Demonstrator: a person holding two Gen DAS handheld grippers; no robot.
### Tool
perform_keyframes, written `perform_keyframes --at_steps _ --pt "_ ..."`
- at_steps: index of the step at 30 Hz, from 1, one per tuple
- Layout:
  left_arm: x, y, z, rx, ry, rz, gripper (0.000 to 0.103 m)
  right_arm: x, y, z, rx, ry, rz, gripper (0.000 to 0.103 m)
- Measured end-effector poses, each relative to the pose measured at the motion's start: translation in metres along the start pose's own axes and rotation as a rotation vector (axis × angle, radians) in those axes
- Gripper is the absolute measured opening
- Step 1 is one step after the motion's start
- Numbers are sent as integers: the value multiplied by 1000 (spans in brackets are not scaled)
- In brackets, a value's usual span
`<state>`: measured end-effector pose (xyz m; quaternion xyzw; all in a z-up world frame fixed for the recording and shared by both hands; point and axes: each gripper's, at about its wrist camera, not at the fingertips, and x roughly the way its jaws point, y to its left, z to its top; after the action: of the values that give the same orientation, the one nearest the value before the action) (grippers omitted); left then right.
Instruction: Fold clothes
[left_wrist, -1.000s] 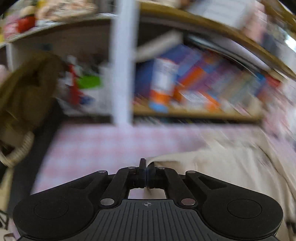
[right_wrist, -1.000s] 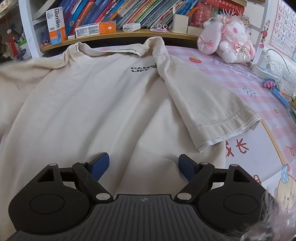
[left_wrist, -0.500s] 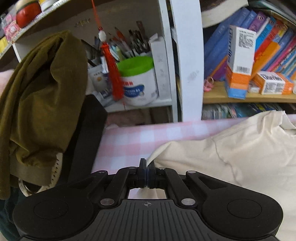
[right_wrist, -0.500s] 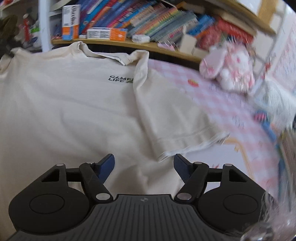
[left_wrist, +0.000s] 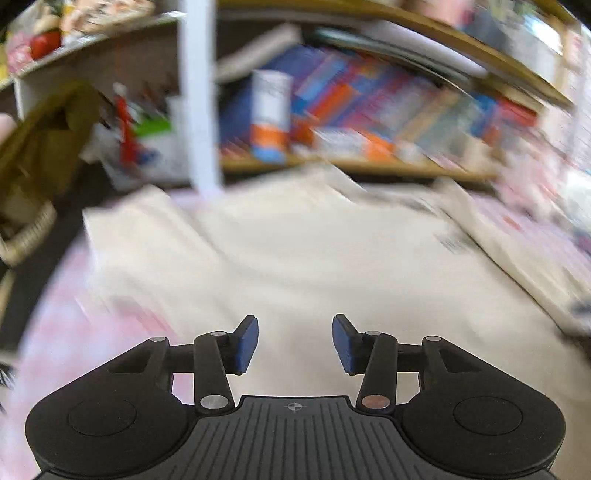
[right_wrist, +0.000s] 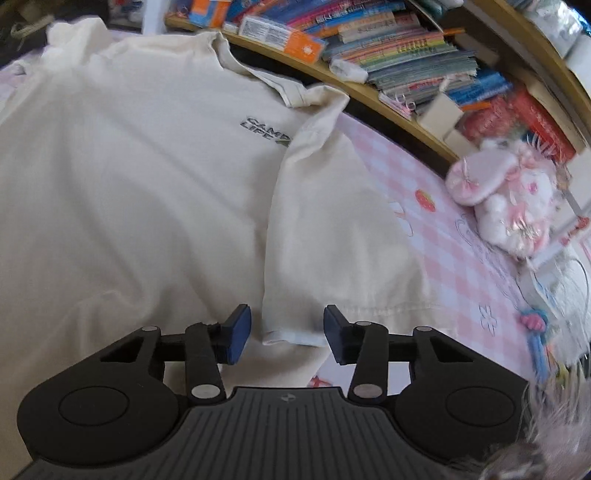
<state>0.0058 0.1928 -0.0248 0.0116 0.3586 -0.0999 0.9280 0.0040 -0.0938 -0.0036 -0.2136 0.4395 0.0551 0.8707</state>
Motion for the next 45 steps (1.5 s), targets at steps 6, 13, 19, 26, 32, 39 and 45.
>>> perform_keyframes --at_steps 6,13,19,26,32,39,45 --pt "-16 -82 -42 12 111 38 53 -6 -34 -5 -29 -63 135 10" --pt "-19 -132 -52 16 140 174 56 6 -148 2 86 -161 115 9" --pt "-26 -154 -60 -37 136 262 63 77 -250 27 136 -94 -48 9" --pt "-35 -158 -66 -92 170 274 67 136 -267 23 118 39 -49 9" --pt "-34 -156 -62 -101 208 269 68 150 -269 17 134 26 -92 9" --pt "-61 -139 -53 -43 147 283 68 127 -272 6 182 -66 -109 41" --pt "-80 -107 -63 -46 137 313 68 36 -244 -51 350 -131 277 39"
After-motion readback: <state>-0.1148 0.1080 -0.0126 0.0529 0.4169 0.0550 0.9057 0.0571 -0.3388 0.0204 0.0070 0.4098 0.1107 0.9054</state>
